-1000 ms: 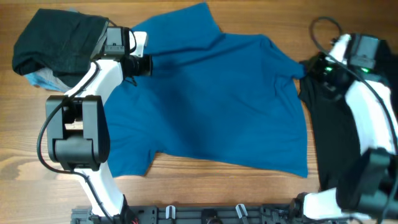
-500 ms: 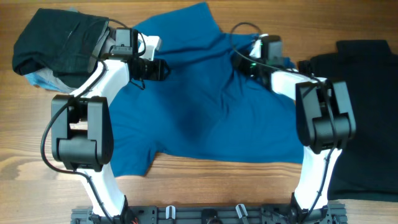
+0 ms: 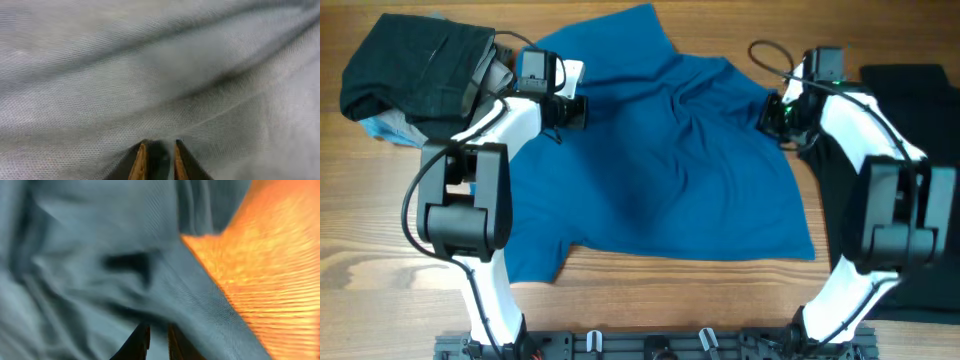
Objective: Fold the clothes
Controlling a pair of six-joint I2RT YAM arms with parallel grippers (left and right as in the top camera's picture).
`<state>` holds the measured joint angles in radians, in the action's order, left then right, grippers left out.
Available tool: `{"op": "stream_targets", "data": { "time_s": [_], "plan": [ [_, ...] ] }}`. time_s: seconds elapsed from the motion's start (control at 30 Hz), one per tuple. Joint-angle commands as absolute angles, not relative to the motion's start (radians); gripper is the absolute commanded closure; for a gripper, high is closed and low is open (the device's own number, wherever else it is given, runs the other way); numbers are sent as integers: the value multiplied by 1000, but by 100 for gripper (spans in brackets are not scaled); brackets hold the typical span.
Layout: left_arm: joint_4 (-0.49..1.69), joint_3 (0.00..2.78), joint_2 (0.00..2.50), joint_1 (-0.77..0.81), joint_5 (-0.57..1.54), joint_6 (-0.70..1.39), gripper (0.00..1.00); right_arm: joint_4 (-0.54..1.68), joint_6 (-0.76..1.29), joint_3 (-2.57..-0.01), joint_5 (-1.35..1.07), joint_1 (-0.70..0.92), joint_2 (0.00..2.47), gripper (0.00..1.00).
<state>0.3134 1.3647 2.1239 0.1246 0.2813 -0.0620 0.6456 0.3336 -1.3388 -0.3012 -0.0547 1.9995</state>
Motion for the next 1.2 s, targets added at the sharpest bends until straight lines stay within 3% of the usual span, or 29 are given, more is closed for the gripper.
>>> {"op": "stream_targets", "data": {
  "time_s": [0.0,0.07,0.13,0.2,0.27,0.37,0.47,0.57,0.6,0.67,0.7,0.73,0.83,0.97,1.17],
  "plan": [
    [348,1393,2141,63,241,-14,68,640,306,-1330,-279,-52,2088,87],
    [374,1412,2106,57,277,-14,54,590,323,-1330,-217,-57,2137,96],
    [401,1416,2051,59,280,-14,39,519,434,-1330,-78,-91,2163,96],
    [451,1416,1990,60,280,-15,29,412,447,-1334,-191,-176,2164,96],
    [506,1416,1949,59,279,-19,20,397,447,-1362,-255,-261,2164,96],
    [537,1416,1946,50,279,-22,15,416,410,-1381,-287,-301,2154,95],
    [553,1416,1932,28,279,-21,13,447,366,-1382,-418,-301,2086,75],
    [597,1416,1887,-8,280,-22,12,571,297,-1382,-553,-294,1946,66],
    [613,1416,1879,-15,280,-22,15,636,289,-1382,-548,-280,1908,67],
    [645,1416,1881,-16,279,-22,35,819,293,-1382,-514,-242,1879,86],
    [658,1415,1884,-16,279,-22,40,929,310,-1380,-435,-220,1881,96],
    [663,1415,1885,-16,279,-22,40,1000,365,-1363,-325,-200,1885,96],
    [660,1415,1885,-16,279,-22,30,968,412,-1204,-247,-188,1890,96],
    [680,1415,1868,-16,279,-22,24,858,476,-980,-233,-188,1892,96],
    [837,1415,1764,-46,205,-22,14,1001,571,-948,14,-212,1829,96]
  ]
}}
